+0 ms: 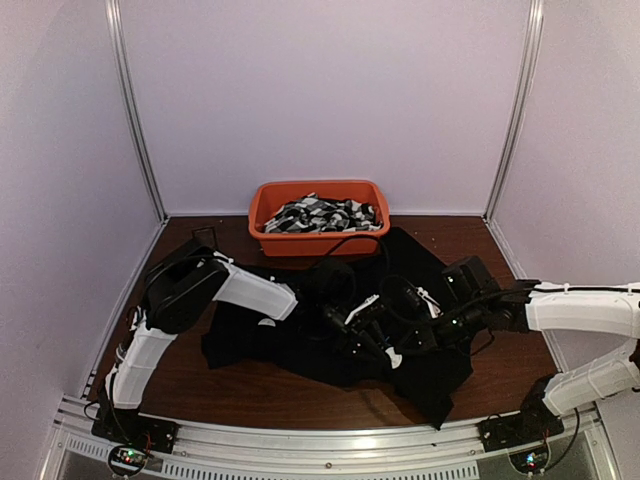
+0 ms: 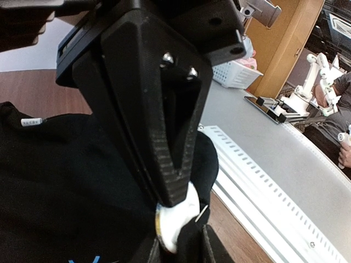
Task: Pin the brooch onto the clothing
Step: Pin the clothing with brooches at the center of the board.
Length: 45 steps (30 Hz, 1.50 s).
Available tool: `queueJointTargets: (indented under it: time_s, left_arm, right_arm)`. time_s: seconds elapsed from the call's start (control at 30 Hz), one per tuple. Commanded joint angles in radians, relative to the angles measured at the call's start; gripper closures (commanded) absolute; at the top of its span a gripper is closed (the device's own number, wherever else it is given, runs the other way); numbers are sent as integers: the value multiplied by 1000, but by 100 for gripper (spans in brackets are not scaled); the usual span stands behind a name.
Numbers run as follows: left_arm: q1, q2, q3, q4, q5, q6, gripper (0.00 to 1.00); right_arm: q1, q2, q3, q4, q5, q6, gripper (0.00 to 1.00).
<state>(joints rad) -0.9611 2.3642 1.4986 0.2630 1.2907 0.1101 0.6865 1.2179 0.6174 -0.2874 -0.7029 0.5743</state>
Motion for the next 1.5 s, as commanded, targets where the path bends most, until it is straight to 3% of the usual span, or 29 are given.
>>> queueJointTargets:
  time_s: [0.0,0.77,1.13,1.37,1.47]
  left_arm:
    - [-3,2,-10,76,40,-35,74]
    - [-18,33,2,147,37,-107,82]
    - [-19,51,-5,240,20,-204,94]
    - [-20,53,1,228,4,-207,98]
    - [-21,53,21,151,-9,-159,99]
  right_arm:
    - [-7,14,27,-1,20,-15,100]
    - [-8,14,17,12,31,-12,100]
    - [-7,8,15,16,36,-2,100]
    - [-8,3,11,18,38,1,100]
    - [-8,1,13,12,42,3,100]
